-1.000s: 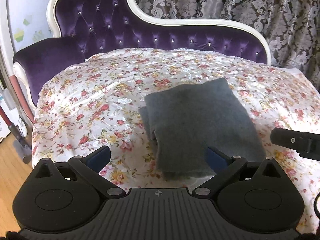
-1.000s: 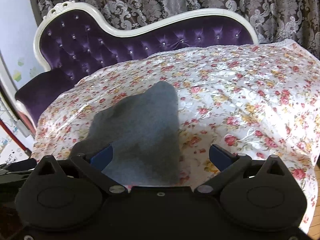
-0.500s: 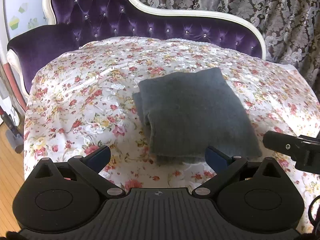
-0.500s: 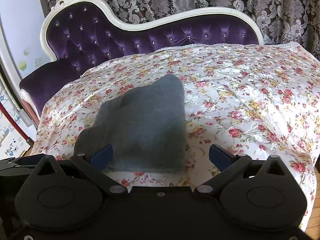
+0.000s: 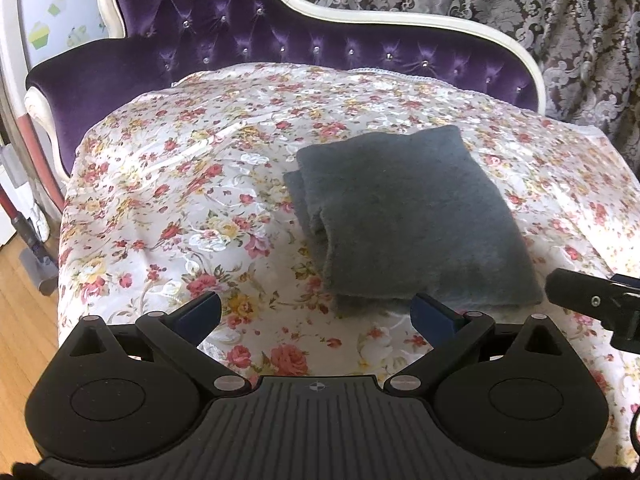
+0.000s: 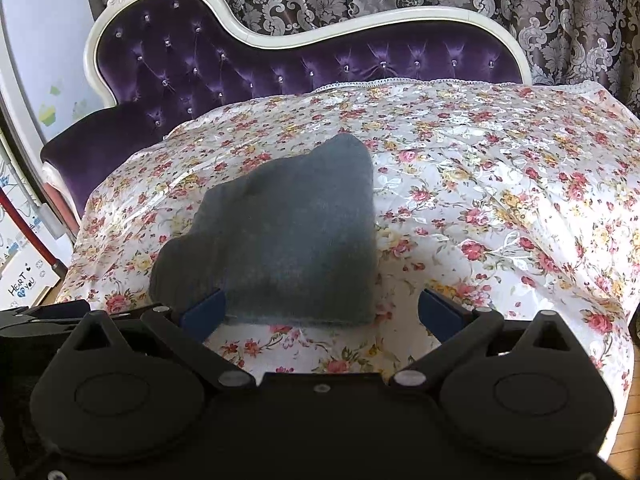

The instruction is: Fold small clothes

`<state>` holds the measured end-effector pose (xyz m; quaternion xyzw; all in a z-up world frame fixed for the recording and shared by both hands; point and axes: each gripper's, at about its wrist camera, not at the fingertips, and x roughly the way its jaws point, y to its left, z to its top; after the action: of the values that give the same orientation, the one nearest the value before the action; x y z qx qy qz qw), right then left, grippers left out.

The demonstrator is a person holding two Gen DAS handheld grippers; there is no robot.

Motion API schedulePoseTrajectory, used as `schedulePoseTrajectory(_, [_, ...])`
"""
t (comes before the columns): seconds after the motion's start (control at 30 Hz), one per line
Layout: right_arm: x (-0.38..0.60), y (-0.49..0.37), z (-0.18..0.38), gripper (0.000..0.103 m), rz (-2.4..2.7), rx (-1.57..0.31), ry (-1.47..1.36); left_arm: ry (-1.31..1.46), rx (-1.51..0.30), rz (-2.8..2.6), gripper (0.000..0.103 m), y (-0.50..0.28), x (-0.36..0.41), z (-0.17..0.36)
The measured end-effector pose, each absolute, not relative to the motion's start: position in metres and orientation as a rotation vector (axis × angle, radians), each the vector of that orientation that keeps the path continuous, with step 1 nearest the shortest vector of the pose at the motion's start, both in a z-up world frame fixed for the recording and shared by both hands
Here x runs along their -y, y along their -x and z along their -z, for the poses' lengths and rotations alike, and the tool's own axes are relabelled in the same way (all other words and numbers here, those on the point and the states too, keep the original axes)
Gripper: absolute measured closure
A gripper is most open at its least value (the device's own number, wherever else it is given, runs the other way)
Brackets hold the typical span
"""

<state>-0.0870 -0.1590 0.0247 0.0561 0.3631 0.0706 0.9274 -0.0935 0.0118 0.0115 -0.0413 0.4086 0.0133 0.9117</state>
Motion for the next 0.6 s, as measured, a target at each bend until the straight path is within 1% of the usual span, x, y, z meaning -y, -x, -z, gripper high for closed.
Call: schedulePoseTrajectory(0.6, [0.1593,0.0857,-0.0175,0.001,-0.146,-0.773,-0.134,0.080,-0.844,-0.034,0.001,0.0938,-0.0146,-0.0103])
